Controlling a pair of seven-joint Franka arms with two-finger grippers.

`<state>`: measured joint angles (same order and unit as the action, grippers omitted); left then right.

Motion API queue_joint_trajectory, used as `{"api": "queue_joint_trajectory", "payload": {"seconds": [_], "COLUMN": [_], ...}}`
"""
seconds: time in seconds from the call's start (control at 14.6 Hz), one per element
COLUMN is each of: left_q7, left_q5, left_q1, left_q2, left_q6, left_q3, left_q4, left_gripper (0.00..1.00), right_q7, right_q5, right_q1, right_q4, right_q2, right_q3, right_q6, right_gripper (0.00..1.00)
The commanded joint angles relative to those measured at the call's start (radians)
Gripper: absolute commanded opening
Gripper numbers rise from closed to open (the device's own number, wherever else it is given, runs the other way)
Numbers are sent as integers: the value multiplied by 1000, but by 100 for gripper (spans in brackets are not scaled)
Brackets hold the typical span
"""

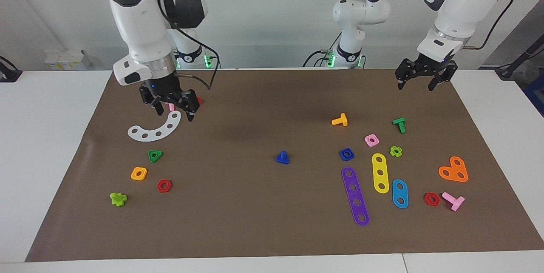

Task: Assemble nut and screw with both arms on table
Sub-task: 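Open the right gripper and withdraw the right arm to rest, then reach the left gripper to the blue square nut by the purple strip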

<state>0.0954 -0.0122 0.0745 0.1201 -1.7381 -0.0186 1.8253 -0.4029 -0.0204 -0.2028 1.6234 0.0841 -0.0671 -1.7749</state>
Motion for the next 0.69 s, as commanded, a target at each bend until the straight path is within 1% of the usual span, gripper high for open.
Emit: {"api": "queue_joint_trajectory", "payload": {"seconds": [0.0,0.21,0.34,0.48,0.62], "left_q7": [-61,-95,-130,-218,-263], "left_q5": [-14,31,34,37,38], "left_q1": [13,14,47,79,117], "left_q2": [20,-2,-51,-109,-172], "left_q6": [-27,-26,-32,-72,-125], "left_q3": [-3,-3,-3,-3,-1], "left_q4": [19,14,0,-18,-29], "left_gripper": [100,100,100,97,95], "right_q7": [149,239,242,242,233], "right_q5": [20,20,20,17,16], "right_q1": [104,170,171,171,169], "right_q4": [47,38,3,-49,-43], "right_q2": [-59,-89,-101,-103,-122], "right_q3": [13,13,7,3,4], "right_q6": [61,100,155,227,227], "right_gripper": [100,100,100,100,100]}}
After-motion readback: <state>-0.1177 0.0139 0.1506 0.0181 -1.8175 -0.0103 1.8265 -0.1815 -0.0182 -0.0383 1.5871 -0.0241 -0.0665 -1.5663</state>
